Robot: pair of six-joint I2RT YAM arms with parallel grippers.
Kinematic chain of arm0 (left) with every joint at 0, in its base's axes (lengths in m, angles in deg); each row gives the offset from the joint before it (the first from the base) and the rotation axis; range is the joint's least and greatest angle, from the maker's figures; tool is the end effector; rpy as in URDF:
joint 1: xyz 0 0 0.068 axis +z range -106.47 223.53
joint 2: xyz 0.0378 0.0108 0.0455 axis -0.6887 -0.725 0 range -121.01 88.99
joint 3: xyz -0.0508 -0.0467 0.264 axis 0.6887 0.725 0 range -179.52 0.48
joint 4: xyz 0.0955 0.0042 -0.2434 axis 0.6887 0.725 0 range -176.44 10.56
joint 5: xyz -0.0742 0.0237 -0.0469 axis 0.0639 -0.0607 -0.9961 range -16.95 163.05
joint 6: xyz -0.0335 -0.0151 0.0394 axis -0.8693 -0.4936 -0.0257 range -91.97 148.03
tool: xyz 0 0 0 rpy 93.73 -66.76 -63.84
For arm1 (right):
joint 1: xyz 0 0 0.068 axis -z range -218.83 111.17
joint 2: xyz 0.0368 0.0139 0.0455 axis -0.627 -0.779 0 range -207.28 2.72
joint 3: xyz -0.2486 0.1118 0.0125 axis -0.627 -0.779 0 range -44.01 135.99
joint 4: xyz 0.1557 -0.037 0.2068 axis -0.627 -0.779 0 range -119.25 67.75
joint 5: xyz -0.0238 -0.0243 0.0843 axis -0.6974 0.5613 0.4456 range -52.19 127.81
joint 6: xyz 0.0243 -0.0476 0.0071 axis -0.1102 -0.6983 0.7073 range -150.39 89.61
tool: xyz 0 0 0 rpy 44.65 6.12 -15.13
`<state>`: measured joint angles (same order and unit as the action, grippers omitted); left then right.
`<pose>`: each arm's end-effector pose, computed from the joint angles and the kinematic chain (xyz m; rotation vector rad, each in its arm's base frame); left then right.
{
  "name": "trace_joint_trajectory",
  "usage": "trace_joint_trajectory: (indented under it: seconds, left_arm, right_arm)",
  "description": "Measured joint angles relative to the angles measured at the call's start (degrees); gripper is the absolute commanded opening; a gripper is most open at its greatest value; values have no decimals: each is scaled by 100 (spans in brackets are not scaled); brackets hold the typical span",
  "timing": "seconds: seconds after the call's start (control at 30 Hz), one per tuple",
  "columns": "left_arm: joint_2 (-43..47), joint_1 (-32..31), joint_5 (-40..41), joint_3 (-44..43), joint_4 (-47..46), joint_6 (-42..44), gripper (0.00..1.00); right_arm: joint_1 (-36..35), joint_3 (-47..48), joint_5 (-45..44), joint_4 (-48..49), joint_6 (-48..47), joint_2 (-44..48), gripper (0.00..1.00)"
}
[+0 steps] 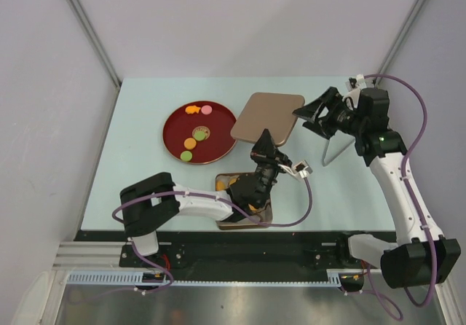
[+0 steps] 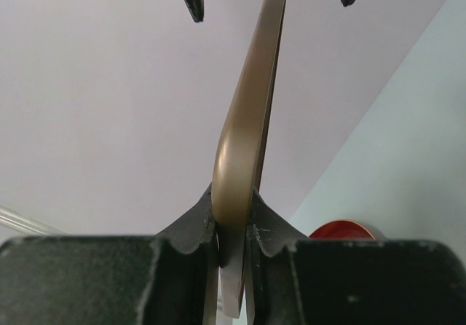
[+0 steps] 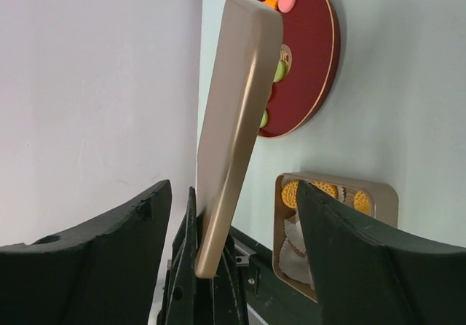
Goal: Pack the cookies
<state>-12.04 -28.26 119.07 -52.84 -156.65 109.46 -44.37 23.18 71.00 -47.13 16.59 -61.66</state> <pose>0.1401 -0.3443 0.2696 0.9245 0.9517 0.6146 0.2407 0.0430 0.3846 0.3378 2.0469 1.1500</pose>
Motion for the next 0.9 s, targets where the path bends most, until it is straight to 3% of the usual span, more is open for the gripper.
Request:
trace_joint_trajectory:
  seconds: [0.23, 0.33, 0.37, 0.4, 0.5, 0.63, 0.77, 0.8, 0.83, 0.9]
  left_arm:
    - [-72, -66, 39, 0, -98, 103, 0]
    - [-72, -116, 39, 0, -133, 116, 0]
    - [-72, -133, 39, 0, -133, 116, 0]
    - [-74, -146, 42, 0, -136, 116, 0]
    - [-81, -170, 66, 0, -168, 116, 1]
    - [-127, -190, 81, 0, -164, 111, 17]
    - [-127, -192, 83, -4, -168, 107, 35]
    - [-127, -197, 83, -4, -166, 101, 41]
    - [-127, -197, 83, -4, -173, 92, 60]
    - [-122, -197, 96, -7, -201, 39, 76]
  right_arm:
    - [-166, 0, -63, 330, 118, -498, 62]
    - [-247, 0, -72, 553, 188, -669, 47]
    - [-278, 0, -68, 636, 219, -719, 34]
    - [-299, 0, -61, 706, 243, -754, 28]
    - [-330, 0, -52, 809, 321, -804, 22]
    - [-330, 0, -31, 846, 391, -798, 24]
    - [-315, 0, -11, 844, 393, -780, 14]
    - [-310, 0, 7, 846, 376, -767, 13]
    - [-295, 0, 9, 846, 358, -752, 12]
    - [-240, 0, 24, 848, 317, -726, 12]
